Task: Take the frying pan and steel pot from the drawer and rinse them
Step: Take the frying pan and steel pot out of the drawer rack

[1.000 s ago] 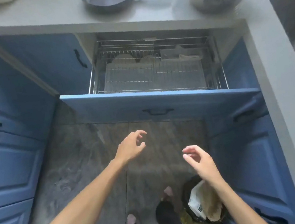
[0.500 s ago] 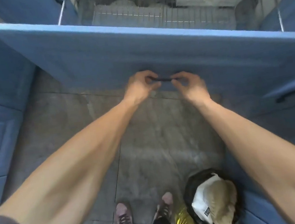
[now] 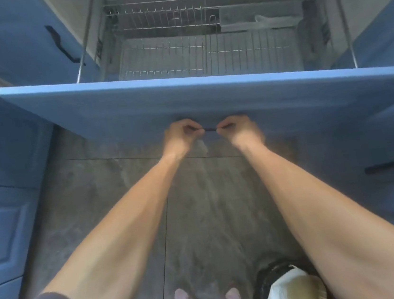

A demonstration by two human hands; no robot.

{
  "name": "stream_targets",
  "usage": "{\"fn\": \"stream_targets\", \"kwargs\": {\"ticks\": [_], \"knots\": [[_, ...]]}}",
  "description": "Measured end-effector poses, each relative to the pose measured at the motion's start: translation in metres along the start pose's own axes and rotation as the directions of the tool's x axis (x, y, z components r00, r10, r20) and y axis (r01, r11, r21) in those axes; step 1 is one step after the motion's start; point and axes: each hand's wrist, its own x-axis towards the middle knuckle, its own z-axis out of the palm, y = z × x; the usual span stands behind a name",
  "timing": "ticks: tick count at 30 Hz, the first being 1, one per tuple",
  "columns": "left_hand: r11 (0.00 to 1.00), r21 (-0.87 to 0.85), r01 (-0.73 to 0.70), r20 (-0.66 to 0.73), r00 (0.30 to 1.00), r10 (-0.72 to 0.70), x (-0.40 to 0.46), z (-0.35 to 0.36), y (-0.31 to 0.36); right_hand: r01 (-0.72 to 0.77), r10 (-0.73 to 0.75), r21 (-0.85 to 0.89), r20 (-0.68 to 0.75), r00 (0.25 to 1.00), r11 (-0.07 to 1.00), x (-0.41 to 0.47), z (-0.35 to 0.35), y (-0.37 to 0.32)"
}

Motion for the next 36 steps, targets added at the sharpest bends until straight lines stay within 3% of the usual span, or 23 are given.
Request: {"fn": "stream_targets", "kwargs": {"ticks": [6,11,18,25,36], "knots": [[1.0,0.02,0.013,0.044,0.999,-0.014,0.053,-0.007,0.023,-0.068,0.065,-0.024,-0.094,0.993,0.997,0.038,-0.01,-0.03],[0.999,0.01,0.048,0.075,0.996,-0.048,0.1,-0.013,0.043,-0.128,0.127,-0.023,-0.024,0.992,0.992,0.082,-0.034,-0.057],[0.999,0.032,-0.006,0.063,0.998,0.004,0.173,-0.015,0.059,-0.229,0.231,0.039,-0.077,0.97,0.973,0.148,-0.05,-0.093],[1.0,0.004,-0.018,-0.014,1.0,0.018,0.22,-0.008,0.071,-0.203,0.211,0.143,-0.041,0.977,0.969,0.202,-0.061,-0.109],[1.0,0.016,0.0,-0.019,1.0,0.0,0.244,-0.007,0.075,-0.137,0.145,0.197,-0.024,0.989,0.971,0.237,-0.064,-0.105]]}}
